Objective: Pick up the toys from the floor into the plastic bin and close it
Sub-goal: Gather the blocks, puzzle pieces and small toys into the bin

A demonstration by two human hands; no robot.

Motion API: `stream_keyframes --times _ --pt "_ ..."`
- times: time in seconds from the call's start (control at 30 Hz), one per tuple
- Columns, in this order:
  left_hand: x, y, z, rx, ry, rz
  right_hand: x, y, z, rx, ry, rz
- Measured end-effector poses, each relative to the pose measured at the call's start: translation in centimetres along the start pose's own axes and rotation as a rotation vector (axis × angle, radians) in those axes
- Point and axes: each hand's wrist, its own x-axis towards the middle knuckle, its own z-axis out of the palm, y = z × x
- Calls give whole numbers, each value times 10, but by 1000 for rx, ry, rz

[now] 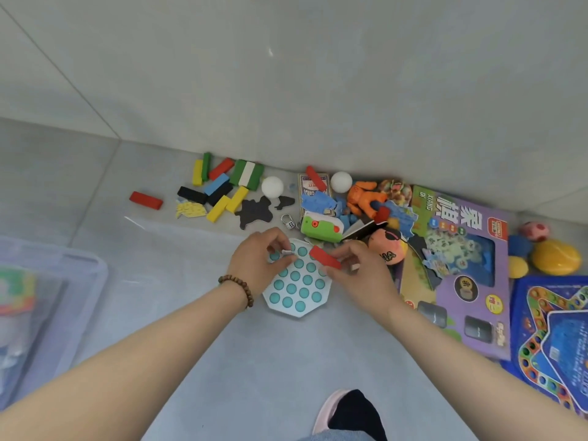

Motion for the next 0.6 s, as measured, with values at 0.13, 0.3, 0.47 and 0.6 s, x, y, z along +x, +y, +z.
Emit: stream_keyframes --times 0.13,0.3,0.47,0.6 --pt "-13 13 -32 -239 28 -97 -9 -26 -7 237 7 117" --pt "-59 36 -128 -513 53 -141 -33 -108 -31 421 -99 158" --pt "-140 42 -243 -578 145 -113 -78 -240 -29 403 -312 -2" --pt "-208 34 -344 -533 307 -96 -120 -362 13 379 -475 -211"
